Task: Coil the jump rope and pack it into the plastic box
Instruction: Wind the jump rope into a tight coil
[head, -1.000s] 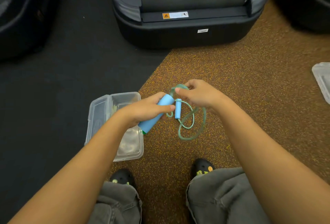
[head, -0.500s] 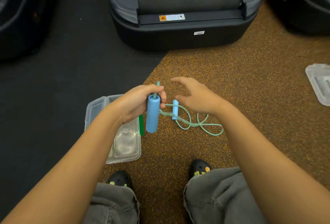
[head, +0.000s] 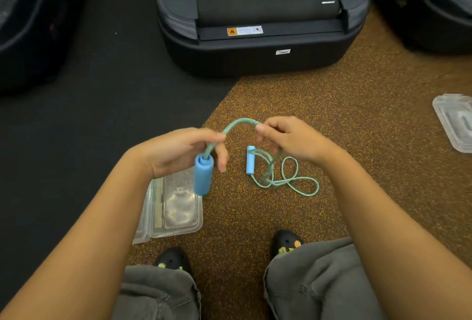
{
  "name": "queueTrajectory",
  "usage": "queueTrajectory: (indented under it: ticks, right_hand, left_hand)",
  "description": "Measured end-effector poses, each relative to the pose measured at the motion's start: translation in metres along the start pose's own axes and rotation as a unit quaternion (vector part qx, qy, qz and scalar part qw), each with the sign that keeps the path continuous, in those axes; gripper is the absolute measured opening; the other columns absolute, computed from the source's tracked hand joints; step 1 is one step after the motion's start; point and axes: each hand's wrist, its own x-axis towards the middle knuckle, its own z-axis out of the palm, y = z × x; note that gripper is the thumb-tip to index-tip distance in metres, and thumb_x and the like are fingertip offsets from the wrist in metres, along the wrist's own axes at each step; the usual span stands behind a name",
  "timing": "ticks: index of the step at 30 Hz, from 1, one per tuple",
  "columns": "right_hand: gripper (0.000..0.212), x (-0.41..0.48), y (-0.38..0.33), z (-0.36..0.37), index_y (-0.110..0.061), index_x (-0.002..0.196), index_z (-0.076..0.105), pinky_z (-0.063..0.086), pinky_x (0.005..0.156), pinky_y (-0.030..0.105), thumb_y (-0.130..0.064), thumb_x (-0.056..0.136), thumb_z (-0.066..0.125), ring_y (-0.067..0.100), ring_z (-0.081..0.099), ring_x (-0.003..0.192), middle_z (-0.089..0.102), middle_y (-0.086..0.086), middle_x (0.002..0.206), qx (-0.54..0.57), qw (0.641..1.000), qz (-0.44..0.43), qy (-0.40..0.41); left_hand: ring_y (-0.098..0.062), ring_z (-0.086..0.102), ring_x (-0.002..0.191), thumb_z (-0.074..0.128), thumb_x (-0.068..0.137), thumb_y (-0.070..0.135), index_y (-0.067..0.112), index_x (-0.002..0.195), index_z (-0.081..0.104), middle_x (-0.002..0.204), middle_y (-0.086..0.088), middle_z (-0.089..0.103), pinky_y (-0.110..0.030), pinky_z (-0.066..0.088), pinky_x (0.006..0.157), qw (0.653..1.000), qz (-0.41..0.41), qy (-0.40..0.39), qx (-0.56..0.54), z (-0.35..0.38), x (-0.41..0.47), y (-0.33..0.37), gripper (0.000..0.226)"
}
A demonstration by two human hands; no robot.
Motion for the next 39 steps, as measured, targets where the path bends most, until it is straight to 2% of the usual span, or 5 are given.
queueTrajectory:
  ticks: [8, 13, 20, 31, 39]
  right_hand:
    - [0.023, -0.012, -0.015, 0.009, -0.017, 0.082, 0.064, 0.03, 0.053, 0.014, -0.037, 0.088, 0.055, -0.002, 0.043, 0.052, 0.05, -0.013, 0.053, -0.046, 0.997, -0.044, -0.032]
    - [0.011, -0.011, -0.021, 0.017, -0.029, 0.078, 0.054, 0.034, 0.059, 0.019, -0.035, 0.085, 0.06, 0.0, 0.043, 0.056, 0.051, -0.011, 0.063, -0.008, 0.998, -0.065, -0.009]
    - [0.014, -0.016, -0.02, 0.013, -0.027, 0.086, 0.057, 0.043, 0.071, 0.03, -0.033, 0.093, 0.046, 0.008, 0.05, 0.072, 0.059, -0.005, 0.077, 0.023, 0.998, -0.055, -0.034]
    - [0.023, -0.005, -0.009, 0.002, -0.012, 0.09, 0.066, 0.038, 0.068, 0.027, -0.029, 0.092, 0.05, 0.017, 0.054, 0.076, 0.062, 0.001, 0.08, -0.082, 0.984, 0.019, 0.158]
    - [0.043, -0.009, -0.026, 0.017, -0.016, 0.126, 0.052, 0.037, 0.101, 0.025, -0.002, 0.085, 0.054, 0.011, 0.05, 0.114, 0.059, 0.001, 0.124, -0.12, 0.981, -0.116, -0.1]
  left_hand:
    - [-0.019, 0.067, 0.084, 0.05, 0.088, 0.031, 0.011, 0.117, 0.055, 0.066, -0.002, 0.068, -0.036, 0.046, 0.091, 0.996, -0.085, -0.036, -0.006, 0.025, 0.019, -0.006, 0.036]
    - [-0.015, 0.066, 0.059, 0.034, 0.097, 0.019, 0.002, 0.103, 0.064, 0.032, 0.002, 0.04, -0.05, 0.033, 0.109, 0.993, -0.087, -0.044, -0.06, 0.038, 0.023, -0.008, 0.035]
    - [-0.02, 0.071, 0.088, 0.038, 0.087, 0.024, 0.004, 0.089, 0.074, 0.093, -0.012, 0.074, -0.031, 0.057, 0.08, 0.958, -0.027, -0.107, -0.266, 0.032, 0.023, -0.005, 0.04]
    - [-0.016, 0.073, 0.075, 0.038, 0.085, 0.027, 0.009, 0.083, 0.075, 0.082, -0.008, 0.076, -0.028, 0.058, 0.068, 0.951, -0.03, -0.091, -0.293, 0.034, 0.023, -0.007, 0.041]
    - [-0.017, 0.073, 0.073, 0.044, 0.083, 0.027, 0.01, 0.079, 0.075, 0.078, -0.008, 0.075, -0.027, 0.058, 0.064, 0.956, -0.031, -0.066, -0.285, 0.035, 0.025, -0.006, 0.036]
